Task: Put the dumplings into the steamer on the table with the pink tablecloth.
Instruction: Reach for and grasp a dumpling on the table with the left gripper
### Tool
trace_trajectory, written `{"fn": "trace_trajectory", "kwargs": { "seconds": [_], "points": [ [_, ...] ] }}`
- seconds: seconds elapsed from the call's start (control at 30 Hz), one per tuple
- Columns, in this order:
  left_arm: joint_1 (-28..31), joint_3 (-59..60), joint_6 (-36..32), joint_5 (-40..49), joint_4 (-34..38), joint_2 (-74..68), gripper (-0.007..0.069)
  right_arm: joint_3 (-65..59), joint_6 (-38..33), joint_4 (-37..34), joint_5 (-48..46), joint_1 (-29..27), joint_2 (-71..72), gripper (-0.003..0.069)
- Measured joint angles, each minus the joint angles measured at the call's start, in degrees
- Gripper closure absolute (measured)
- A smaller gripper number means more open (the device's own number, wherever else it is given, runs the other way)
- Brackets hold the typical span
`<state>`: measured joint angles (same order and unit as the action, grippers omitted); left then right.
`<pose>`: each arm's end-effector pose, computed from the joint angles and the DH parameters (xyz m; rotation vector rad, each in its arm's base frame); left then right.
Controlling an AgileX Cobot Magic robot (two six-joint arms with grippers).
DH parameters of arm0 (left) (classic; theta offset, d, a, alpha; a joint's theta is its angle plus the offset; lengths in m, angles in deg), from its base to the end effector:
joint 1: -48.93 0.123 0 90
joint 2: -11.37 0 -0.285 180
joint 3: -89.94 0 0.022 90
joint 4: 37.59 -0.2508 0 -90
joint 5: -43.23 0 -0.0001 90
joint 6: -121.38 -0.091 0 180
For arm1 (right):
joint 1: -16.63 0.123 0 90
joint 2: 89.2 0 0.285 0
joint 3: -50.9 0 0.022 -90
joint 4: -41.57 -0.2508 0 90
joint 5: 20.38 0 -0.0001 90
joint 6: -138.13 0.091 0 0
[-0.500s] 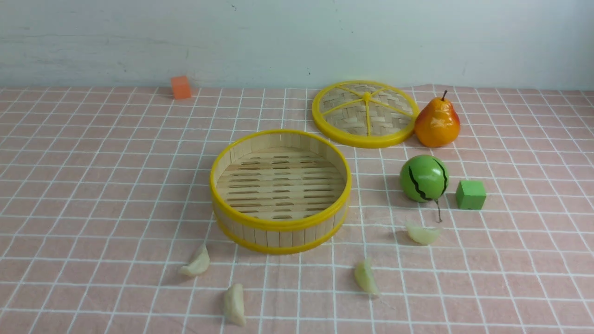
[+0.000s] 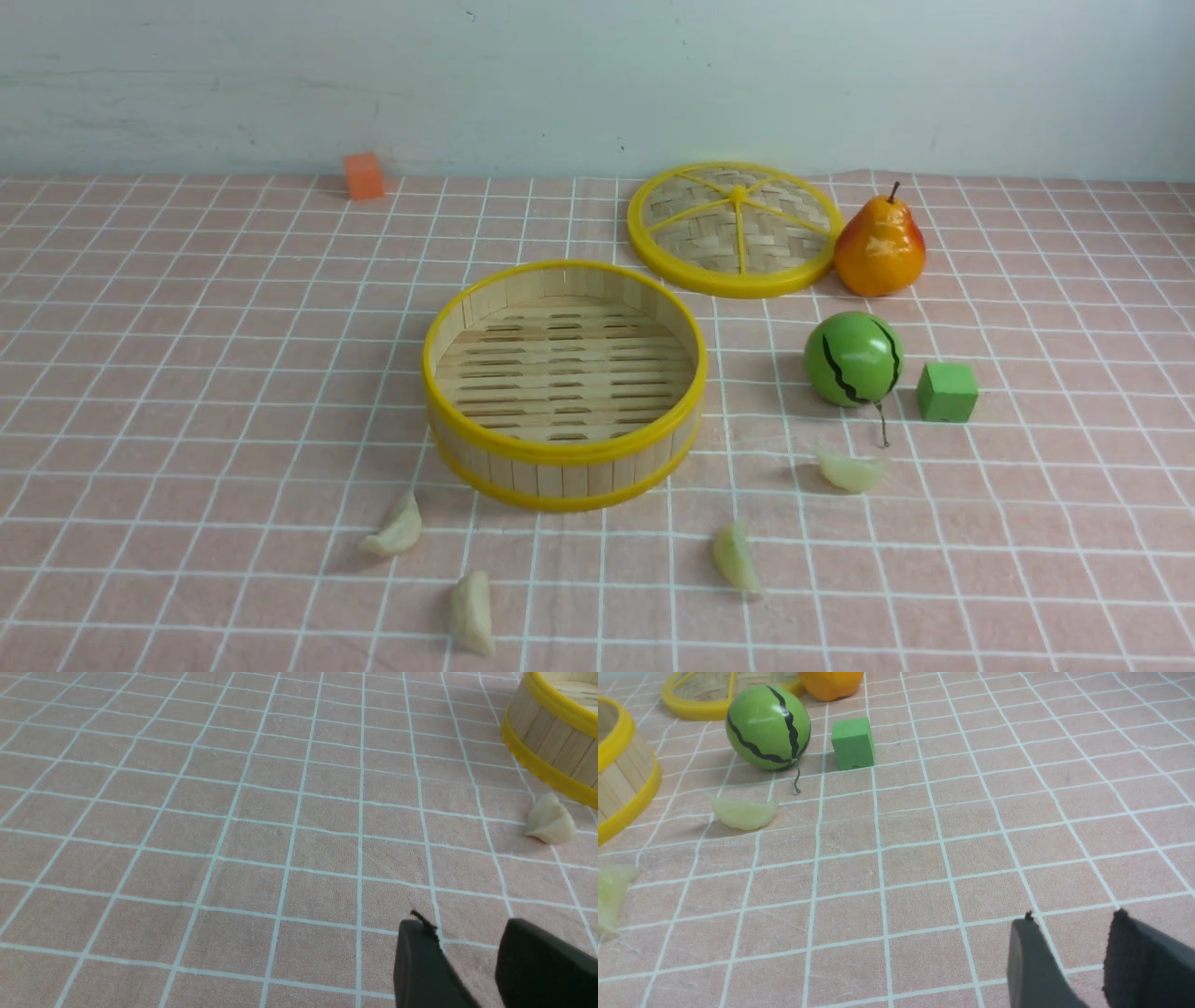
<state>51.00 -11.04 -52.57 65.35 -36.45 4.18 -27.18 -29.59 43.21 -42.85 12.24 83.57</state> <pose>0.0524 0.0012 0.1685 -0.1462 1.8855 -0.0671 0.0518 -0.0050 0.1734 0.2555 1.8640 0.0660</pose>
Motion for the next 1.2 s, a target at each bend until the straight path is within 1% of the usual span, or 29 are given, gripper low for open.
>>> {"fn": "trace_trajectory", "kwargs": {
  "seconds": [0.93, 1.2],
  "points": [
    [0.0, 0.0, 0.0, 0.0, 0.0, 0.0, 0.0386, 0.0, 0.0, -0.2, 0.0, 0.2, 0.0, 0.042],
    [0.0, 0.0, 0.0, 0.0, 0.0, 0.0, 0.0386, 0.0, 0.0, 0.8, 0.0, 0.2, 0.0, 0.042]
  ]
}}
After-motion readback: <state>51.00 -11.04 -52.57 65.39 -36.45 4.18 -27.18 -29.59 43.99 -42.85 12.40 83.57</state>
